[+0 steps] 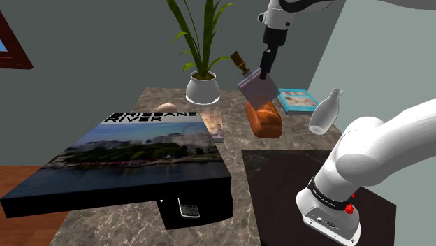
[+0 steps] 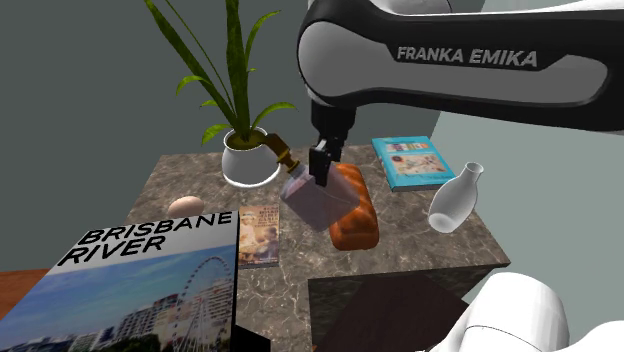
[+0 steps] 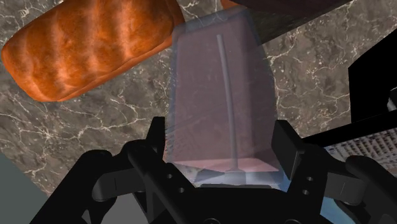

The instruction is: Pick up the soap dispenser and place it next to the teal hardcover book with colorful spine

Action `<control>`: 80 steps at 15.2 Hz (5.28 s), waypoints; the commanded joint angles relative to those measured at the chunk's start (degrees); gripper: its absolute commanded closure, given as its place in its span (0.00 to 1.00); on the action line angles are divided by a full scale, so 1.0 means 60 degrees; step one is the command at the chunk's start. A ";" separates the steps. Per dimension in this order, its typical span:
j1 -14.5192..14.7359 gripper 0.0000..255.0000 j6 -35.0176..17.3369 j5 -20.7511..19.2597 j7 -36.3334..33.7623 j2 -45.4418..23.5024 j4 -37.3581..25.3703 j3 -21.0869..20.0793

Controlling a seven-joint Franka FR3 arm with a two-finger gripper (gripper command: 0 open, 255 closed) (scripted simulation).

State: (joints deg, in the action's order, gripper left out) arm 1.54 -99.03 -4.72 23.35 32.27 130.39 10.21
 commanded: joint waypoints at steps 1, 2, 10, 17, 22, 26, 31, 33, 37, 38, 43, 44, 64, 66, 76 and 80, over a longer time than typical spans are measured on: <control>0.0013 1.00 0.0265 0.0019 -0.0011 -0.0010 -0.0276 -0.0027; 0.0017 1.00 0.0390 0.0027 -0.0009 -0.0025 -0.0416 -0.0035; 0.0053 1.00 0.1381 0.0084 0.0009 -0.0218 -0.1598 -0.0083; -0.0377 1.00 0.1536 -0.0454 0.1406 -0.0221 -0.1847 0.1010; -0.0673 1.00 0.1549 -0.0830 0.2611 -0.0503 -0.2258 0.1977; -0.0851 1.00 0.1528 -0.1023 0.3616 -0.0930 -0.2771 0.2799; -0.0987 1.00 0.1479 -0.1045 0.4956 -0.1738 -0.3647 0.3920; -0.1026 1.00 0.1458 -0.0952 0.5535 -0.2163 -0.4075 0.4404; -0.1090 1.00 0.1313 -0.0733 0.6323 -0.2785 -0.4539 0.5066; -0.1100 1.00 0.1185 -0.0756 0.6306 -0.2750 -0.4382 0.5065; -0.1148 1.00 0.0548 -0.0851 0.6238 -0.2617 -0.3634 0.5081; -0.1135 1.00 0.0692 -0.0837 0.6230 -0.2630 -0.3783 0.5060; -0.0288 0.00 -0.6084 0.2414 0.7565 -0.5610 -0.0361 0.5705; -0.0303 0.00 -0.6293 0.2704 0.7766 -0.5860 -0.0309 0.5677; -0.0413 0.00 -0.6833 0.3590 0.8378 -0.6590 -0.0220 0.5503; -0.0412 1.00 -0.6832 0.3587 0.8375 -0.6588 -0.0220 0.5503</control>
State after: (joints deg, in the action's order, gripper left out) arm -0.93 -140.02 16.80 73.61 -7.26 129.07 43.23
